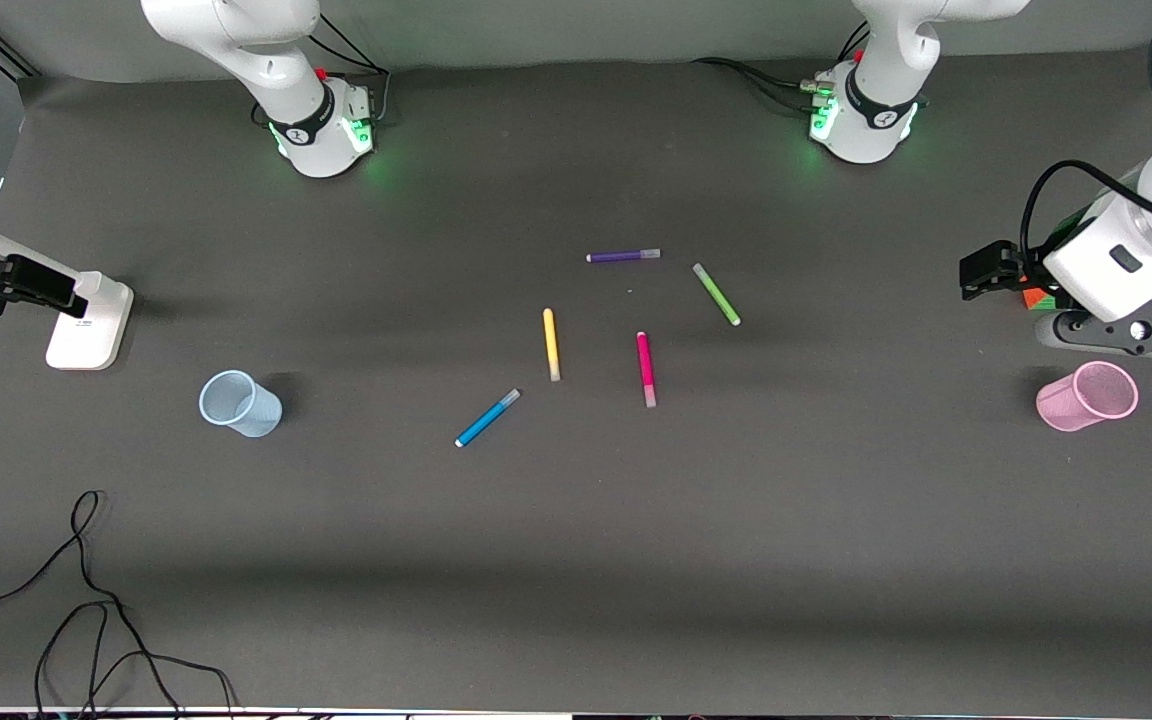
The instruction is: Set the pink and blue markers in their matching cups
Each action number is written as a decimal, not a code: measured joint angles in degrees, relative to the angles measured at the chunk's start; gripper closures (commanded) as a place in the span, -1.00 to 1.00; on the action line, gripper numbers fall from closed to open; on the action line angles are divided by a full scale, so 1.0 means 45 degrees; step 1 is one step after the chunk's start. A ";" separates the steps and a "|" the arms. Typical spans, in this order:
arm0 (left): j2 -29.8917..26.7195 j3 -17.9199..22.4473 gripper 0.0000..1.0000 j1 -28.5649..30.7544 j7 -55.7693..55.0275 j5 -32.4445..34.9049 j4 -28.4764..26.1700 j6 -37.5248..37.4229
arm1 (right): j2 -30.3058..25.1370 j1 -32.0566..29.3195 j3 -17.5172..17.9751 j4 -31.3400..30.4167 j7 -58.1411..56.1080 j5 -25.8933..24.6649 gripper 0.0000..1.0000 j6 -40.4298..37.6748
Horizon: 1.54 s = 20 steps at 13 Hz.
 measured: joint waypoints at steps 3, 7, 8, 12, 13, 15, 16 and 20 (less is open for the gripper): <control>0.0000 0.0000 -0.99 0.0000 0.0000 0.0000 0.0000 0.0000 | 0.0001 0.0000 0.0000 0.0000 0.0000 0.0000 -0.99 -0.0002; 0.0000 0.0000 -0.99 0.0000 0.0001 0.0000 0.0000 -0.0001 | 0.0031 0.0001 0.0001 0.0000 0.0000 0.0000 -0.99 -0.0003; 0.0000 0.0000 -0.99 0.0000 0.0001 0.0000 0.0000 -0.0001 | 0.0055 0.0002 0.0004 0.0001 0.0000 0.0000 -0.99 -0.0003; 0.0000 -0.0002 -0.99 0.0001 0.0001 0.0000 0.0000 -0.0001 | 0.0259 0.0682 0.0082 0.0014 0.0646 0.0133 -0.99 0.0031; 0.0000 -0.0003 -0.99 0.0001 0.0001 0.0000 -0.0002 -0.0015 | 0.0293 0.0874 0.0109 0.0023 0.1320 0.0317 -0.99 0.0068; 0.0000 -0.0005 -0.99 0.0001 0.0001 -0.0001 -0.0004 -0.0022 | 0.0302 0.1230 0.0131 0.0043 0.2726 0.0781 -0.99 0.0328; 0.0000 -0.0006 -0.99 0.0001 0.0001 -0.0001 -0.0004 -0.0022 | 0.0302 0.1518 0.0133 0.0054 0.3652 0.0908 -0.99 0.0496; 0.0000 -0.0058 -0.97 -0.0001 0.0001 -0.0006 -0.0006 -0.0023 | 0.0527 0.3379 0.0164 0.0059 0.8183 0.0941 -0.99 0.0744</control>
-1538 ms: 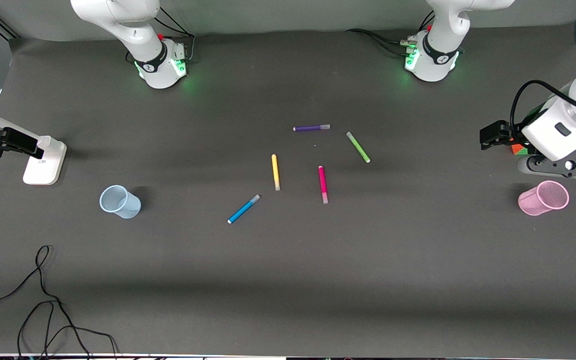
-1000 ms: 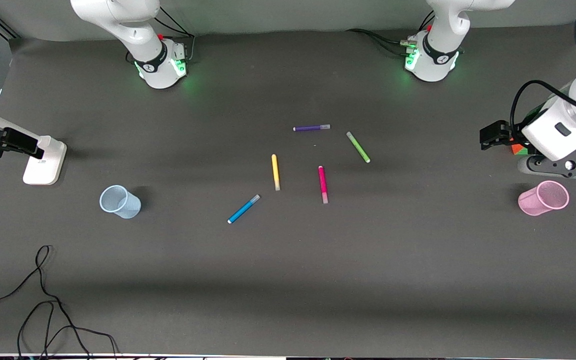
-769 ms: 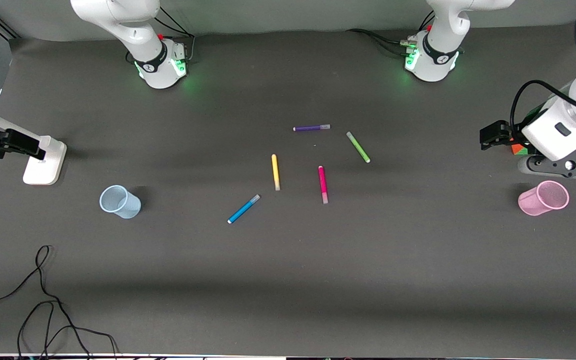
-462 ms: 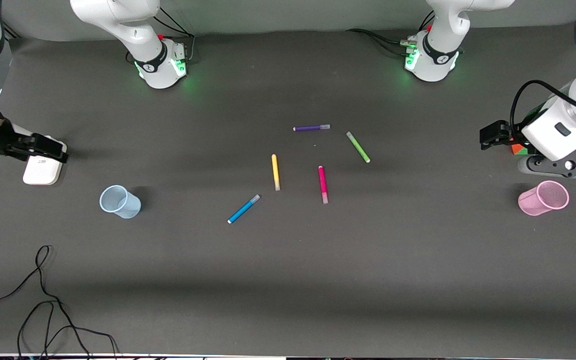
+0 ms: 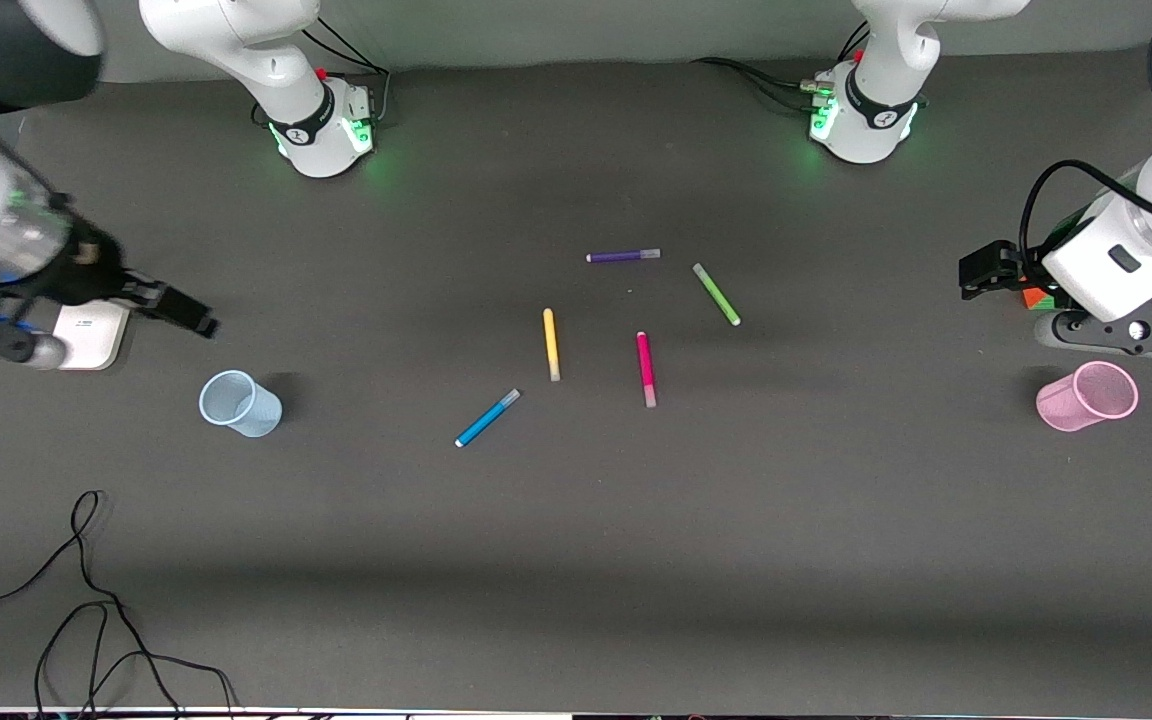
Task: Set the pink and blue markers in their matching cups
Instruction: 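Reach the right gripper to the blue marker while the left gripper reaches the pink marker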
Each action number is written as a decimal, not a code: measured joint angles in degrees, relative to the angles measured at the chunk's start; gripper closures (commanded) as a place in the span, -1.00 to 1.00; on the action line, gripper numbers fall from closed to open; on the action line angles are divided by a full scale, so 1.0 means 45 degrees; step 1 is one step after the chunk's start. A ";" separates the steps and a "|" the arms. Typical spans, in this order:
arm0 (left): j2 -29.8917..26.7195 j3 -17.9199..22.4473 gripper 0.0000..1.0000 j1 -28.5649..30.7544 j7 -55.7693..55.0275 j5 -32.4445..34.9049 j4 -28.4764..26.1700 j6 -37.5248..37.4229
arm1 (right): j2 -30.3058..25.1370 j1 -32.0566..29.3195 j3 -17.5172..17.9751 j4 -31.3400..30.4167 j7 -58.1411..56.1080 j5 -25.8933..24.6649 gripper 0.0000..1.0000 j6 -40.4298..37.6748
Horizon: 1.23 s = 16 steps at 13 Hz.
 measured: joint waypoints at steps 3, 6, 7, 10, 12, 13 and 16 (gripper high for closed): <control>0.0000 -0.0171 -0.94 -0.0048 -0.0002 -0.0031 -0.0001 0.0000 | 0.0396 0.1088 0.0012 0.0002 0.2879 0.0002 -0.99 0.0396; 0.0000 -0.0246 -0.92 -0.0295 -0.0071 -0.0151 -0.0005 0.0007 | 0.0950 0.2192 0.0016 -0.0003 0.5315 0.0005 -0.99 0.0947; 0.0003 -0.0255 -0.92 -0.0406 -0.0323 -0.0256 -0.0010 0.0014 | 0.1163 0.2521 0.0016 -0.0003 0.5898 0.0005 -0.99 0.1142; 0.0084 -0.0302 -0.95 -0.1493 -0.2235 -0.0351 -0.0165 0.0500 | 0.1801 0.3144 0.0016 -0.0009 0.6877 0.0005 -0.99 0.1784; 0.0206 -0.0343 -0.95 -0.2520 -0.3572 -0.0351 -0.0643 0.1490 | 0.2309 0.3260 0.0014 -0.0053 0.7166 0.0005 -0.99 0.2241; 0.0361 -0.0357 -0.95 -0.2959 -0.4068 -0.0352 -0.0853 0.1937 | 0.2651 0.3295 0.0014 -0.0096 0.7274 0.0005 -0.99 0.2560; 0.1233 -0.0366 -0.95 -0.3988 -0.5530 -0.0351 -0.1162 0.3043 | 0.3838 0.3327 0.0013 -0.0376 0.7392 0.0004 -0.99 0.3765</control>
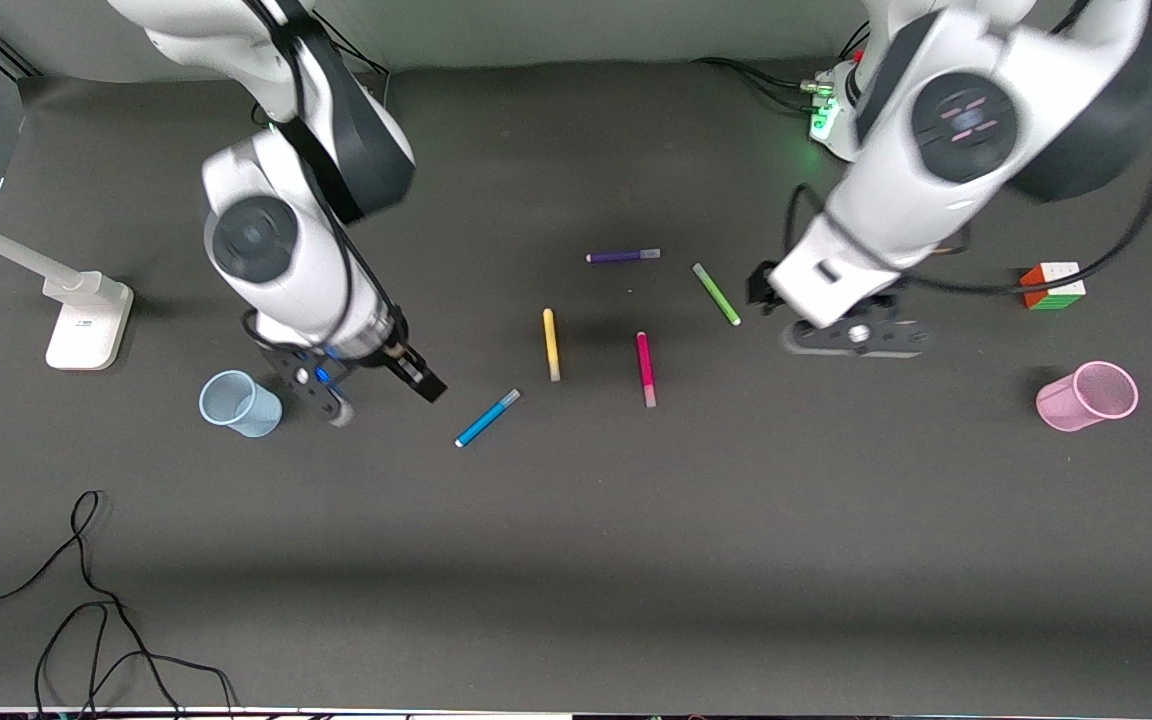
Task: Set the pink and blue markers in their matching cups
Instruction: 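Reach the right gripper to the blue marker while the left gripper reaches the pink marker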
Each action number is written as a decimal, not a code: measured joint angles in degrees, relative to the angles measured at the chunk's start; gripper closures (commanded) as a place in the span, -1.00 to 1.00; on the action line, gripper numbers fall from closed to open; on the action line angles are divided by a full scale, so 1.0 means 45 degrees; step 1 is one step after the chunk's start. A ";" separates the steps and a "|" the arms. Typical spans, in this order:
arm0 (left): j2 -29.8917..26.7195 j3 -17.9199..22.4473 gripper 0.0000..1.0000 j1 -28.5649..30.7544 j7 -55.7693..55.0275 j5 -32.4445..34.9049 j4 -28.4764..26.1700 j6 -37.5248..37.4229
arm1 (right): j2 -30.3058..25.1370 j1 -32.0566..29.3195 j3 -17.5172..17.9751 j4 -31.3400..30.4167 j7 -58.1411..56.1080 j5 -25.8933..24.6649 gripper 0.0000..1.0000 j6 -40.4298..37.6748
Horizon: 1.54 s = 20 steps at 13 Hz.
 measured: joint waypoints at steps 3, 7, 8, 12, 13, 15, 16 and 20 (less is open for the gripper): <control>0.1043 0.0000 -0.94 -0.0804 -0.1271 0.0000 -0.0459 0.1669 | 0.0932 0.0001 -0.0018 -0.0539 0.0055 0.0000 -0.99 0.1400; 0.2499 -0.0005 -0.93 -0.1769 -0.2129 -0.0005 -0.1055 0.3563 | 0.1576 0.0035 -0.0015 -0.1447 0.0548 0.0000 -0.99 0.3100; 0.2920 -0.0010 -0.93 -0.2083 -0.2399 -0.0006 -0.1099 0.4018 | 0.1799 0.0094 -0.0014 -0.1537 0.0602 0.0000 -0.99 0.3452; 0.4275 -0.0012 -0.93 -0.2899 -0.2834 -0.0006 -0.1169 0.5352 | 0.2969 0.0529 -0.0014 -0.1642 0.1279 0.0000 -0.99 0.5012; 0.4536 -0.0015 -0.93 -0.2942 -0.2846 -0.0006 -0.1167 0.5626 | 0.3190 0.0562 -0.0015 -0.1644 0.1294 0.0000 -0.99 0.5216; 0.5002 -0.0042 -0.91 -0.3036 -0.2846 -0.0006 -0.1167 0.6196 | 0.3482 0.0656 -0.0016 -0.1646 0.1481 0.0000 -0.99 0.5339; 0.5184 -0.0052 -0.83 -0.3107 -0.2847 -0.0006 -0.1165 0.6389 | 0.3598 0.0747 -0.0016 -0.1649 0.1593 0.0000 -0.99 0.5439; 0.5819 -0.0052 -0.80 -0.3317 -0.2877 -0.0006 -0.1166 0.6974 | 0.4085 0.0994 -0.0024 -0.1683 0.1828 0.0000 -0.99 0.5784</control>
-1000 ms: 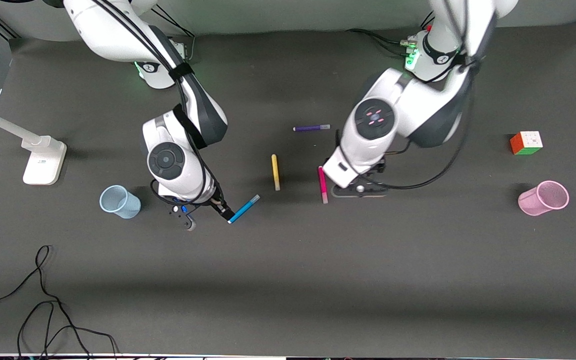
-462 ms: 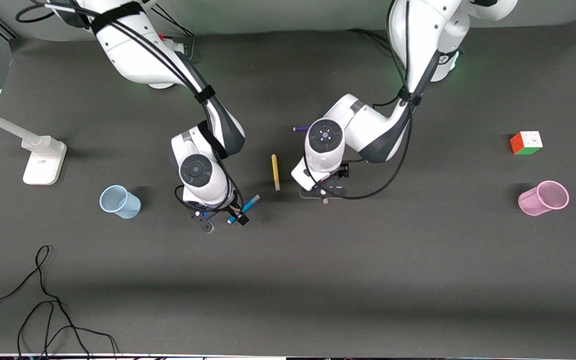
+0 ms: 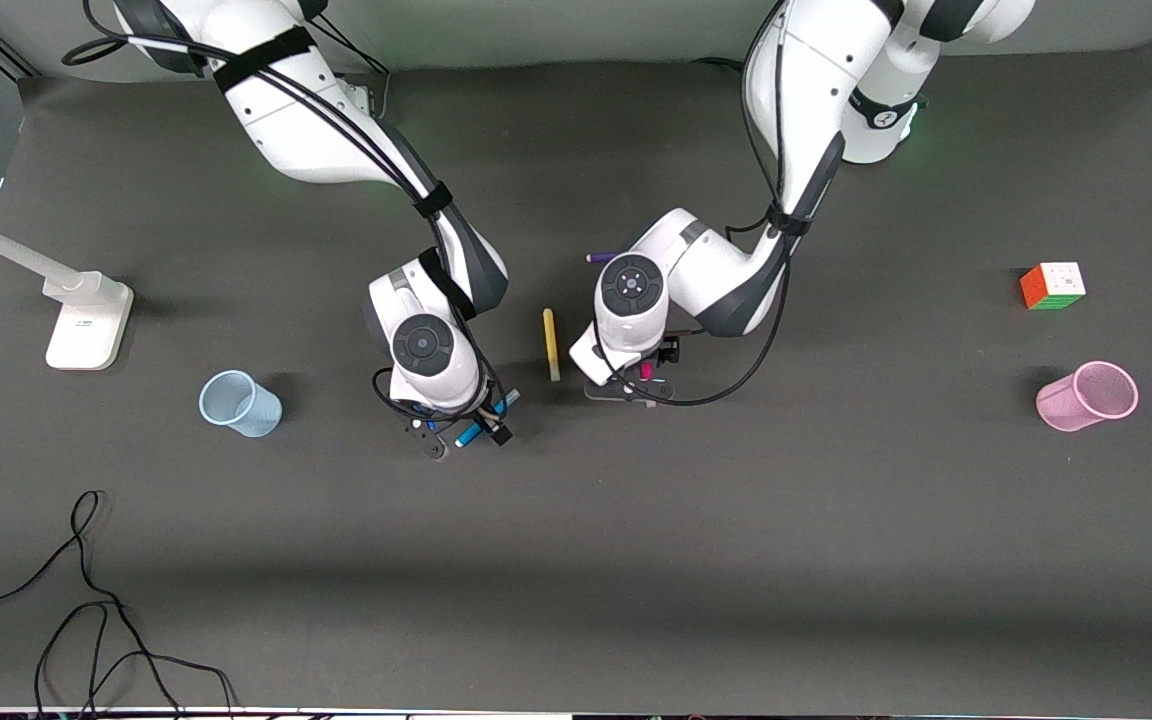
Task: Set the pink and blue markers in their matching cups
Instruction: 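Reach the right gripper to the blue marker while the left gripper reaches the pink marker, then close the right gripper on the blue marker while the left gripper grasps the pink marker, then carry the blue marker to the blue cup while the left gripper carries the pink marker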
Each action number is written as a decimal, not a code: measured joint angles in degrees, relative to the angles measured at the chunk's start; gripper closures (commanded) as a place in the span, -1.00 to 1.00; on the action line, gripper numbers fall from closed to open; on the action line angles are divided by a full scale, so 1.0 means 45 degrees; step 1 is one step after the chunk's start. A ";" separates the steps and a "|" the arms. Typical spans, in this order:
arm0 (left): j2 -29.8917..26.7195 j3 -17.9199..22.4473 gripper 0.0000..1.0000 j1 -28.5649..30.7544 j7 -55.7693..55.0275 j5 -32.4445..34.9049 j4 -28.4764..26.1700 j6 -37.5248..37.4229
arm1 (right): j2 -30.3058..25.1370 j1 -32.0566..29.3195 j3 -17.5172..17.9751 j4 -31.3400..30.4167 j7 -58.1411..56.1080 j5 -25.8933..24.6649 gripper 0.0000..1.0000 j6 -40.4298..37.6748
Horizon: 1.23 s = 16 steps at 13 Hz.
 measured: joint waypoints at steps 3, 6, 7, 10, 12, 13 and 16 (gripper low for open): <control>0.0279 0.0099 -0.80 0.0161 -0.0012 -0.0020 -0.0037 0.0082 | 0.0333 -0.0001 -0.0042 -0.0002 0.0014 0.0000 -0.64 0.0360; 0.0349 0.0123 -0.53 0.0456 0.0123 -0.0020 -0.0401 0.0488 | 0.0388 0.0000 -0.0044 0.0012 0.0017 0.0000 -0.08 0.0448; 0.0355 0.0124 -0.26 0.0534 0.0199 -0.0020 -0.0499 0.0587 | 0.0381 0.0001 -0.0044 0.0061 0.0019 0.0000 0.08 0.0485; 0.0355 0.0115 1.00 0.0575 0.0247 -0.0020 -0.0525 0.0678 | 0.0373 0.0001 -0.0044 0.0133 0.0026 0.0001 0.63 0.0503; 0.0355 0.0106 1.00 0.0574 0.0252 -0.0020 -0.0525 0.0778 | 0.0372 0.0001 -0.0044 0.0166 0.0033 0.0001 0.93 0.0505; 0.0355 0.0106 1.00 0.0575 0.0253 -0.0021 -0.0525 0.0785 | 0.0372 0.0001 -0.0044 0.0166 0.0038 0.0001 1.00 0.0505; 0.0350 0.0106 1.00 0.0575 0.0253 -0.0065 -0.0517 0.0809 | 0.0370 0.0001 -0.0044 0.0166 0.0039 0.0001 1.00 0.0504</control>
